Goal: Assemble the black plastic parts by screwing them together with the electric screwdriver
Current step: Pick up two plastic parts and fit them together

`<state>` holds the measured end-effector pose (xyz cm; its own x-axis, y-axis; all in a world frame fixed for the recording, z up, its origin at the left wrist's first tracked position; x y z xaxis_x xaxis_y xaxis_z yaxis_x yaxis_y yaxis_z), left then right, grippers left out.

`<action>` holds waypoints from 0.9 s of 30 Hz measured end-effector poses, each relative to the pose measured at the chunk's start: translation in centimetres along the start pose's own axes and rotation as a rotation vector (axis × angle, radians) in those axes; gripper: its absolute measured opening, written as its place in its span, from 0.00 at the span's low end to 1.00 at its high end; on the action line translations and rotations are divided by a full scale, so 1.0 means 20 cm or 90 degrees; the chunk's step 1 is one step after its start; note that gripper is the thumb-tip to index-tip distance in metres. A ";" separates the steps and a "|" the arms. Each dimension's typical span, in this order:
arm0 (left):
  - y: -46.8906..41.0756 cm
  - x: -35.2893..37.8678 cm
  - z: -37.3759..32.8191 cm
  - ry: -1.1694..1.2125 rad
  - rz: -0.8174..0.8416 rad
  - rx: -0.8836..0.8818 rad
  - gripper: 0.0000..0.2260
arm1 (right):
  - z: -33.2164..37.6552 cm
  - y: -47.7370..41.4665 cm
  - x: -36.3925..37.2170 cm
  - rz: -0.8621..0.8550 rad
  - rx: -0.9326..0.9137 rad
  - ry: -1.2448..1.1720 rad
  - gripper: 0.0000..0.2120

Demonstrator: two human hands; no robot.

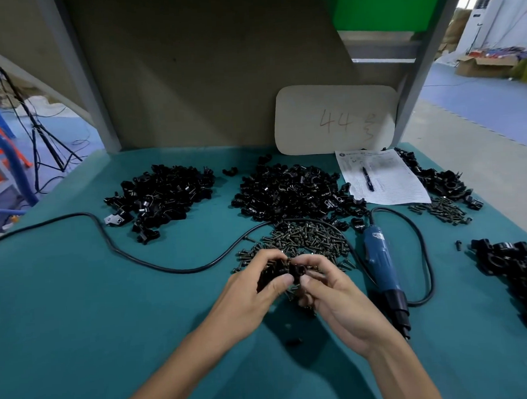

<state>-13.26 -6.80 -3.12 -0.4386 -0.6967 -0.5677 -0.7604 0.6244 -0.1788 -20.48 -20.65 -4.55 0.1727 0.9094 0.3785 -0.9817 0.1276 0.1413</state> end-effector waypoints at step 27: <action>0.01 0.02 -0.02 0.014 -0.006 -0.011 0.22 | -0.01 -0.02 0.05 -0.026 -0.032 -0.131 0.02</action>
<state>-13.86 -7.12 -3.11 -0.4417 -0.7096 -0.5490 -0.7725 0.6120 -0.1695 -19.89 -19.66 -4.33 0.2207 0.8034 0.5530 -0.9753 0.1873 0.1171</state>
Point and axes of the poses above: each hand's wrist, its own y-axis away from the middle knuckle, its own x-axis out of the palm, z = x × y, the point moved 7 cm from there along -y, towards the middle knuckle, and after that the axes turned 5 degrees about -y, right-handed, at the moved point
